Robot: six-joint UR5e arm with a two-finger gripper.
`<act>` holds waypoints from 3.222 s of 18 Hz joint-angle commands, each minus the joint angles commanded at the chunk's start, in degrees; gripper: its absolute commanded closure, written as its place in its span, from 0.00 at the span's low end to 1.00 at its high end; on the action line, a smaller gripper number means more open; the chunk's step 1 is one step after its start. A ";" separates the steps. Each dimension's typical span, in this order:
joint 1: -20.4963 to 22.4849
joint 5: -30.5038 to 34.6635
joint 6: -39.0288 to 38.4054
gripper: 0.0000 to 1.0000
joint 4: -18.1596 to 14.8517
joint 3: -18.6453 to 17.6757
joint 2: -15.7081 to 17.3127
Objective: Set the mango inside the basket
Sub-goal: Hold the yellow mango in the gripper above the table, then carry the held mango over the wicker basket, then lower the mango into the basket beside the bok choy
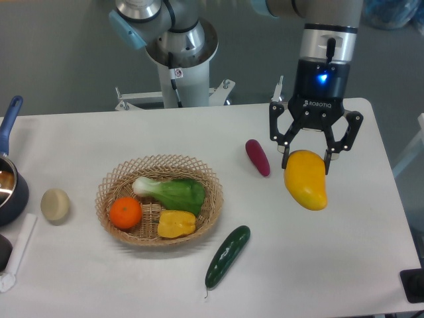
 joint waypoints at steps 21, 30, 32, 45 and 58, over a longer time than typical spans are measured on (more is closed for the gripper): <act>-5.43 6.66 -2.44 0.62 -0.09 -1.23 -2.81; -16.78 16.43 -14.94 0.61 0.00 -7.63 -2.29; -19.50 18.79 -15.38 0.61 -0.26 -10.44 -1.76; -26.80 26.62 11.59 0.61 0.00 -18.01 -0.35; -27.86 29.88 11.86 0.57 -0.26 -25.48 1.15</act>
